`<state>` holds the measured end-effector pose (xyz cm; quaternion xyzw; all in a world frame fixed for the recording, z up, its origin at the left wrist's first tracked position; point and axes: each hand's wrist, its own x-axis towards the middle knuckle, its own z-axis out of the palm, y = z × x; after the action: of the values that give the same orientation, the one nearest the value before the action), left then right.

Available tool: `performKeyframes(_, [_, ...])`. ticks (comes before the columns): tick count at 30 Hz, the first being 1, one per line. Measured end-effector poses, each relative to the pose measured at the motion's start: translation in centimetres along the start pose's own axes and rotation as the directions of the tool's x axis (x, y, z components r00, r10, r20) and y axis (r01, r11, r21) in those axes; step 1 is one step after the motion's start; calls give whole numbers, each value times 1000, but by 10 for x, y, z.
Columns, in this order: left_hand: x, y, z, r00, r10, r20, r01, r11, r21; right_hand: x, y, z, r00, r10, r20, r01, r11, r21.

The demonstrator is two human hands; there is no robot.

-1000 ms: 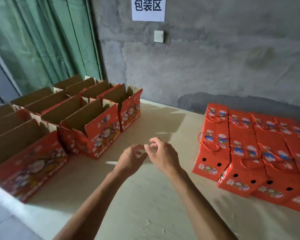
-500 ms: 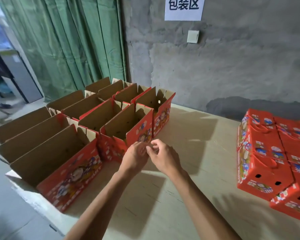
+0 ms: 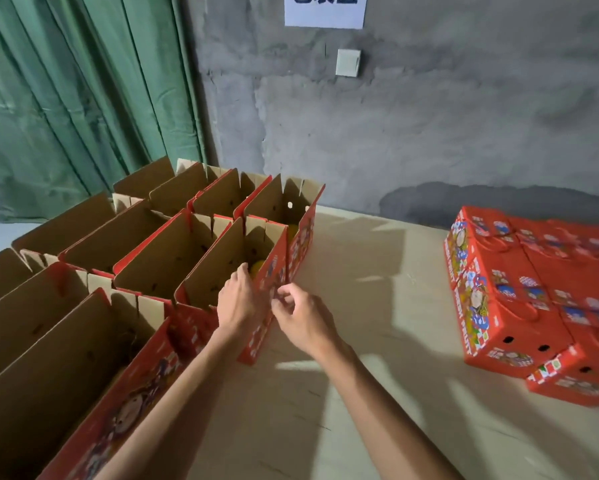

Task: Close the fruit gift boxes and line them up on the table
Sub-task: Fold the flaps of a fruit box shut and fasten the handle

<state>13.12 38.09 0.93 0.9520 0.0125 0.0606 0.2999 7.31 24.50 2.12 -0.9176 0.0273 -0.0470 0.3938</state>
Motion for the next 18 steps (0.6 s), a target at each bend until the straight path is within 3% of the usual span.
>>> performKeyframes(3, [19,-1,13,997,-19,75,17,1000,18,7,9,0,999,43,-23,-43,999,3])
performKeyframes(13, [59,4,25,976,-163,147,172,984,-49,18,39,3,993,115,-7,-115,993,20])
performKeyframes(18, [40,4,27,982,-118,146,130,988,-77,16,51,-6,987,157,-30,-155,987,42])
